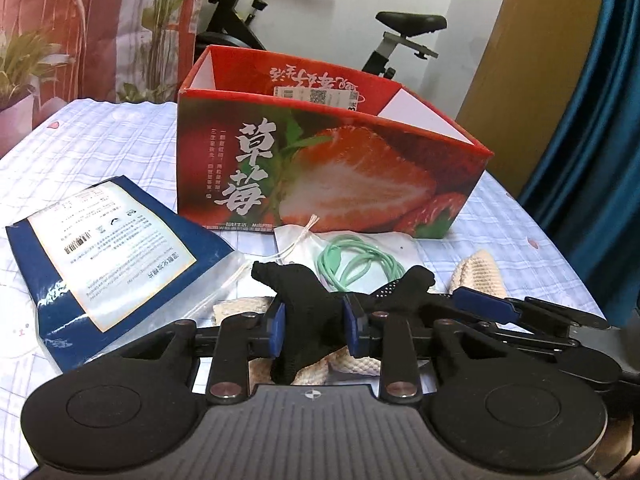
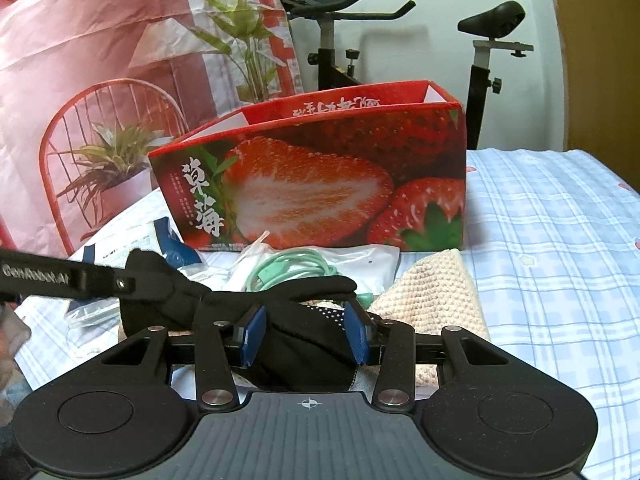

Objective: Organize soft objects
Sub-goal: 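Close the left gripper on the black glove while the right gripper grasps its cuff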

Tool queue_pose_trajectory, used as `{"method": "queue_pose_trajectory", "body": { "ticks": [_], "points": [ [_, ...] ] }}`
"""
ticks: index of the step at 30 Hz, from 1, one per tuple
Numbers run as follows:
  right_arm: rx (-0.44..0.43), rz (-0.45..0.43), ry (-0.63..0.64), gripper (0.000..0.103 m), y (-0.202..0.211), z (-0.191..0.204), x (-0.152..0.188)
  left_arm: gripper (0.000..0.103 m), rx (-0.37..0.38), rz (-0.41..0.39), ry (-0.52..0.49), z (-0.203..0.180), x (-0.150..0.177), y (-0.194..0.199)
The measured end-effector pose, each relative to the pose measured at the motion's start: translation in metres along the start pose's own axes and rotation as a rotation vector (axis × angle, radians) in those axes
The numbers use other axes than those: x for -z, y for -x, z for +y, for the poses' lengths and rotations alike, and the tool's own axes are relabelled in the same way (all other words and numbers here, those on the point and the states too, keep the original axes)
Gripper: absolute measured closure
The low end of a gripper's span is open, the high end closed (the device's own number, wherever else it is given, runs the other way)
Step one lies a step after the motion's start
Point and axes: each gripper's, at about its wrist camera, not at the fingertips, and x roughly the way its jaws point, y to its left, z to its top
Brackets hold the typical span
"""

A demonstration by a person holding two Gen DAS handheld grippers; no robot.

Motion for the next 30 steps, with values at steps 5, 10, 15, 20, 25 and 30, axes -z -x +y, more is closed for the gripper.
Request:
{"method": "queue_pose_trajectory", "body": {
  "ticks": [5,10,15,20,25,30],
  "points": [
    [0.01,-0.006,0.008,0.062,0.003,0.003,0.0,0.071,-0.006,-0.002,0.013,0.002,0.005,-0.001],
    [0.043,-0.027,0.02,0.059,0.007,0.004,-0.001,0.071,-0.001,-0.004,0.028,0.004,0.008,-0.002],
    [0.054,-0.021,0.038,0.057,0.005,0.006,-0.001,0.07,0.004,-0.005,0.038,0.006,0.01,-0.003],
    [0.059,-0.017,0.056,0.056,0.004,0.007,0.0,0.07,0.004,-0.007,0.037,0.005,0.013,-0.002],
    [0.072,-0.03,0.064,0.054,0.007,0.009,-0.001,0.07,0.003,-0.007,0.037,0.004,0.013,-0.003],
    [0.08,-0.037,0.064,0.05,0.008,0.007,-0.001,0.07,0.001,-0.008,0.033,0.004,0.014,-0.003]
  ]
}}
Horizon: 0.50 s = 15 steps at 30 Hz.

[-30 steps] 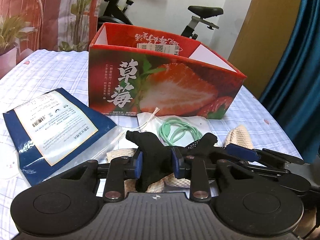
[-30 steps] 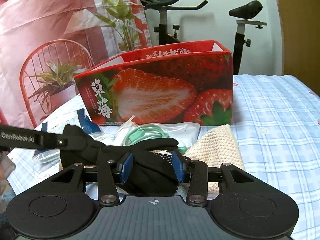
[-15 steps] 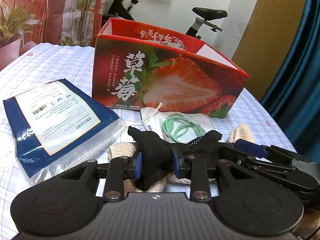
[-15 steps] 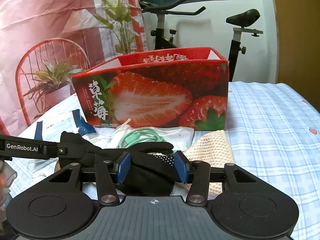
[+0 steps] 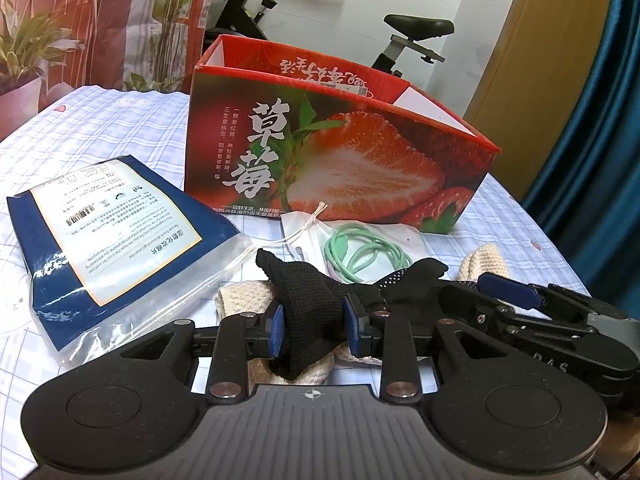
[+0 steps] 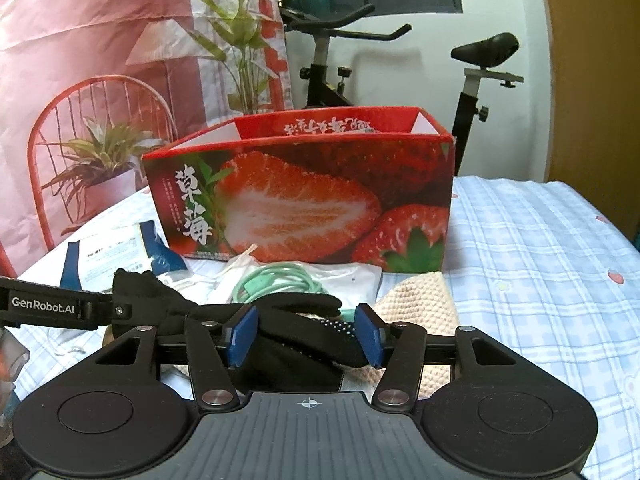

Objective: Organize soft objects
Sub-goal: 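Close the left gripper on the black glove while the right gripper grasps its cuff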

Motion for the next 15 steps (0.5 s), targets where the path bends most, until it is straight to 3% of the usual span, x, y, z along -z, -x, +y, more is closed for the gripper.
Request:
{"method": "queue_pose_trajectory", "body": {
  "ticks": [4,15],
  "points": [
    [-0.014,0.028,-0.01,0.047,-0.0047,-0.0019,0.0037,0.07,-0.004,0.002,-0.003,-0.0007,0.0003,-0.0005],
    [-0.045,0.024,-0.017,0.049,-0.0023,-0.0009,0.0035,0.07,0.01,0.005,0.023,0.0044,0.0015,-0.0014]
  ]
}}
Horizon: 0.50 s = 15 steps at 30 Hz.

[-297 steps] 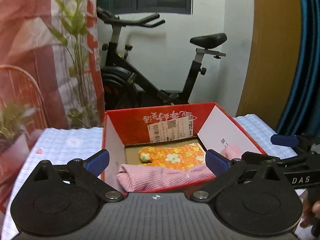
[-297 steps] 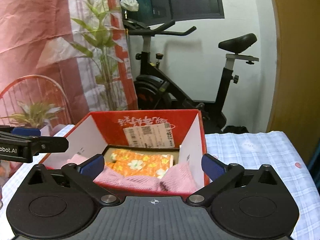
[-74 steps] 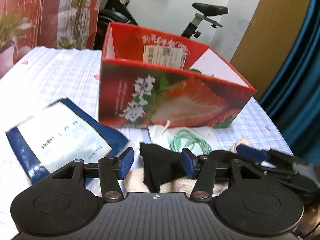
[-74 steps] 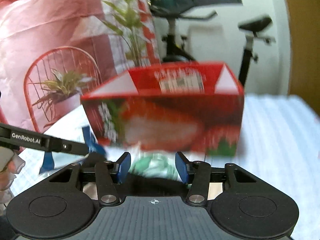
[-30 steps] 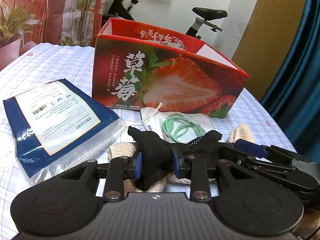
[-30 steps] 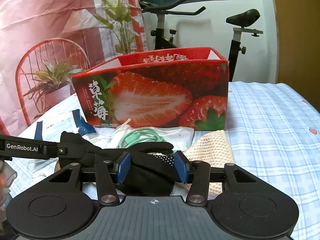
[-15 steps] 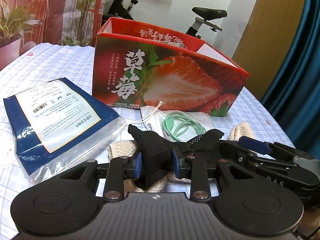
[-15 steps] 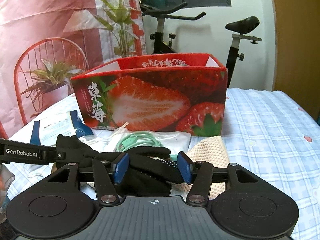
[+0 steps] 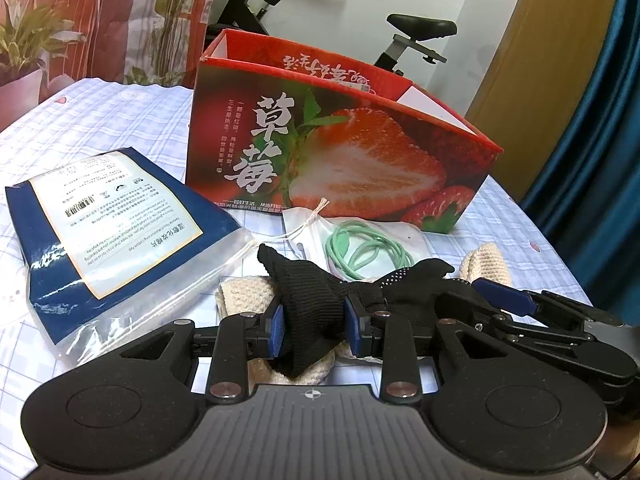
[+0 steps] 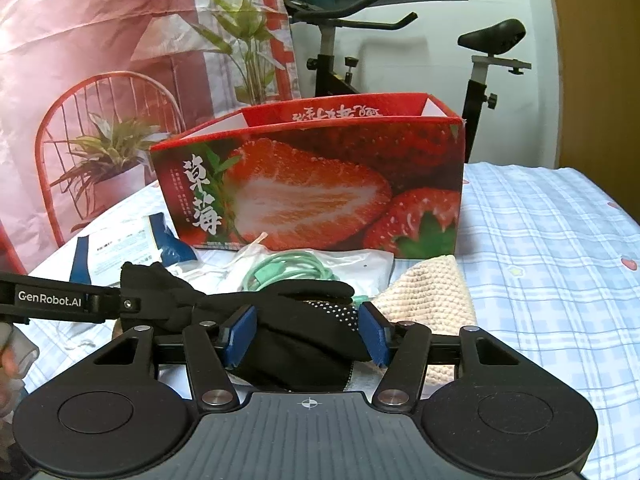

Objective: Organize soft objects
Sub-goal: 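Close the left gripper on the black glove while the right gripper grasps its cuff, then lift the black glove with both grippers and carry it over the red box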

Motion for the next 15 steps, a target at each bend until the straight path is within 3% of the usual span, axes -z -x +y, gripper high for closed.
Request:
{"method": "queue_pose_trajectory", "body": {
  "ticks": [7,15],
  "points": [
    [-0.002,0.017,0.023,0.046,-0.0028,0.003,0.0019,0.069,0.0,-0.001,0.004,-0.0002,0.001,-0.0007],
    [-0.035,0.048,0.039,0.071,-0.0023,0.0078,0.0044,0.069,-0.009,0.003,-0.008,-0.0034,0.0019,-0.0009]
  ]
}}
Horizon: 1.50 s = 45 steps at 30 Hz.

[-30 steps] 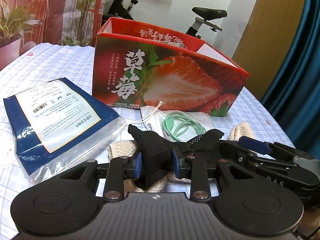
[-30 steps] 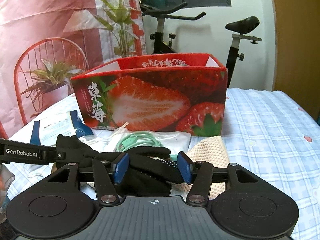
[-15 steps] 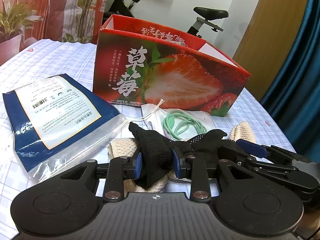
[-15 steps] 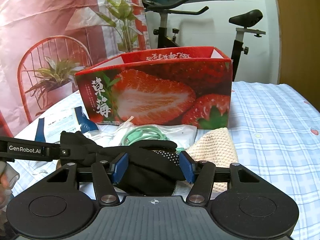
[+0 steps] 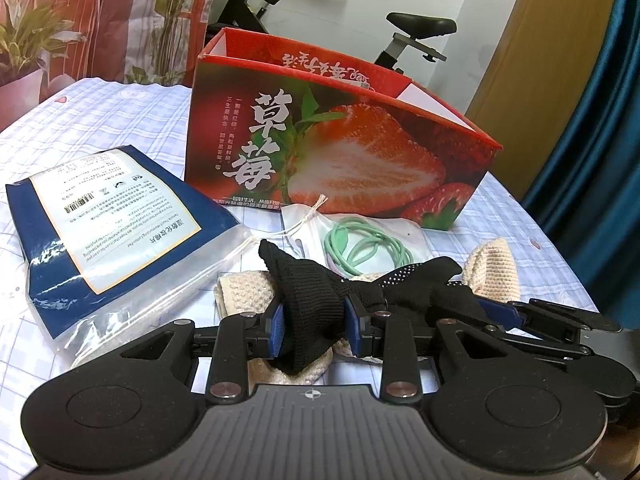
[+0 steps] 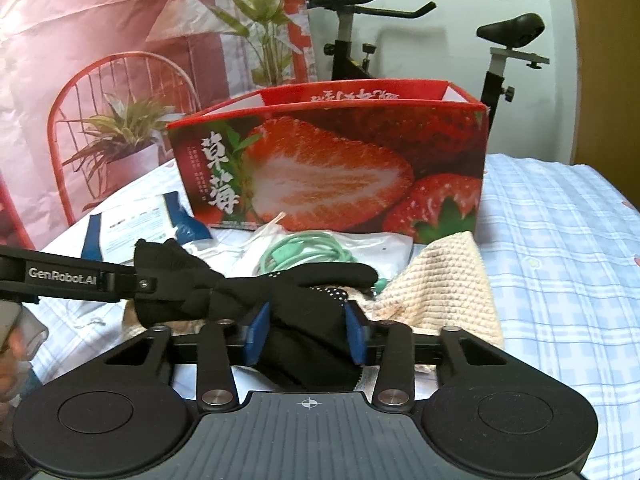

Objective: Organize soft objects
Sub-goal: 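Lift the black glove with both grippers and carry it over the red box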

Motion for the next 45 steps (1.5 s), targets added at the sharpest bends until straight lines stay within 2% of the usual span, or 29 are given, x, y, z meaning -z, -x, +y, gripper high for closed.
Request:
{"method": "queue_pose_trajectory", "body": {
  "ticks": [2,5,14,18,28,45],
  "points": [
    [-0.012,0.002,-0.002,0.079,0.001,0.001,0.0,0.069,-0.002,-0.001,-0.004,0.0,0.0,0.0],
    [-0.03,-0.012,-0.005,0.084,0.005,0.001,-0.001,0.071,-0.002,-0.003,-0.015,-0.002,-0.002,0.002],
    [-0.046,-0.139,-0.006,0.085,0.025,0.0,-0.014,0.072,0.016,-0.108,-0.086,-0.014,-0.021,0.025],
    [-0.044,-0.177,-0.014,0.085,0.032,-0.001,-0.018,0.072,0.018,-0.127,-0.105,-0.02,-0.025,0.028],
    [-0.045,-0.208,-0.023,0.085,0.037,0.0,-0.028,0.072,0.032,-0.135,-0.093,-0.019,-0.041,0.031],
    [-0.037,-0.221,-0.038,0.085,0.034,-0.007,-0.072,0.072,0.064,-0.137,-0.053,-0.018,-0.085,0.026]
  ]
}}
